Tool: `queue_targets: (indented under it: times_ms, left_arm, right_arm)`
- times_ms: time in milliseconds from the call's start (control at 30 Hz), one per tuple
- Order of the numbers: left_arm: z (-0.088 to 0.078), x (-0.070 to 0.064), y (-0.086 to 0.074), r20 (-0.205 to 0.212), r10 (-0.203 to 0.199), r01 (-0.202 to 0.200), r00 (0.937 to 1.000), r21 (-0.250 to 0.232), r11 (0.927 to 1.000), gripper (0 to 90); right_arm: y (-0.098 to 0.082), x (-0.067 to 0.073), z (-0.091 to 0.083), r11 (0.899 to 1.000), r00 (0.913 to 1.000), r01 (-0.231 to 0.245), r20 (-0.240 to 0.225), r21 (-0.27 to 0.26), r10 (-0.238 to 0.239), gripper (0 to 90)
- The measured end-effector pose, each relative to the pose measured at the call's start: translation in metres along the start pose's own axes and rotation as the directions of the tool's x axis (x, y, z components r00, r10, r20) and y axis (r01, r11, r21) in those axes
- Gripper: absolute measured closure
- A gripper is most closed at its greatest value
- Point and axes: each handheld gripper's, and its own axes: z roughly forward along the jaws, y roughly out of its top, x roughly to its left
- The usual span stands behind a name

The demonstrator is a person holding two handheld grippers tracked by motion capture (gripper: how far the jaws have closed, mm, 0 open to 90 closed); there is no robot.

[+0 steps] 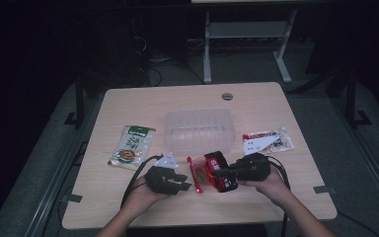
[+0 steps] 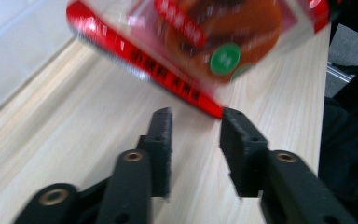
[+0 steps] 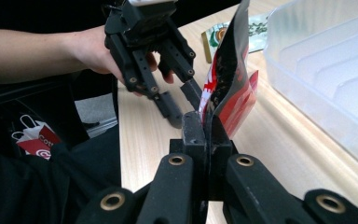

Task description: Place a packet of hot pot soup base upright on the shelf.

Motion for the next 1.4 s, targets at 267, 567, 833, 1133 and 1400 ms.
queue_targets:
  times_ms: [267, 567, 833, 1133, 1400]
  left_arm:
    - [-0.020, 0.000, -0.014, -0.008, 0.007, -0.007, 0.9999, 0.016, 0.9999, 45.4]
    - [-0.032, 0.005, -0.031, -0.060, 0.000, 0.001, 0.9982, 0.018, 0.9998, 27.5]
    - [-0.029, 0.010, -0.034, -0.091, 0.005, -0.001, 0.9958, 0.039, 0.9992, 14.2]
    - [-0.028, 0.011, -0.033, -0.090, 0.034, -0.029, 0.9954, 0.056, 0.9980, 13.3]
    - [-0.029, 0.011, -0.034, -0.087, 0.021, -0.017, 0.9960, 0.047, 0.9987, 13.3]
  right_arm:
    - [0.010, -0.002, -0.005, 1.000, 0.9999, 0.011, 0.014, -0.010, -0.011, 90.0]
    - [0.028, -0.011, -0.007, 0.999, 0.9989, 0.036, 0.032, -0.036, -0.035, 90.0]
    - [0.052, -0.022, -0.004, 0.997, 0.9961, 0.055, 0.072, -0.054, -0.052, 90.0]
    - [0.071, -0.038, 0.000, 0.995, 0.9932, 0.063, 0.103, -0.083, -0.055, 90.0]
    - [0.086, -0.051, 0.015, 0.994, 0.9921, 0.063, 0.115, -0.090, -0.052, 90.0]
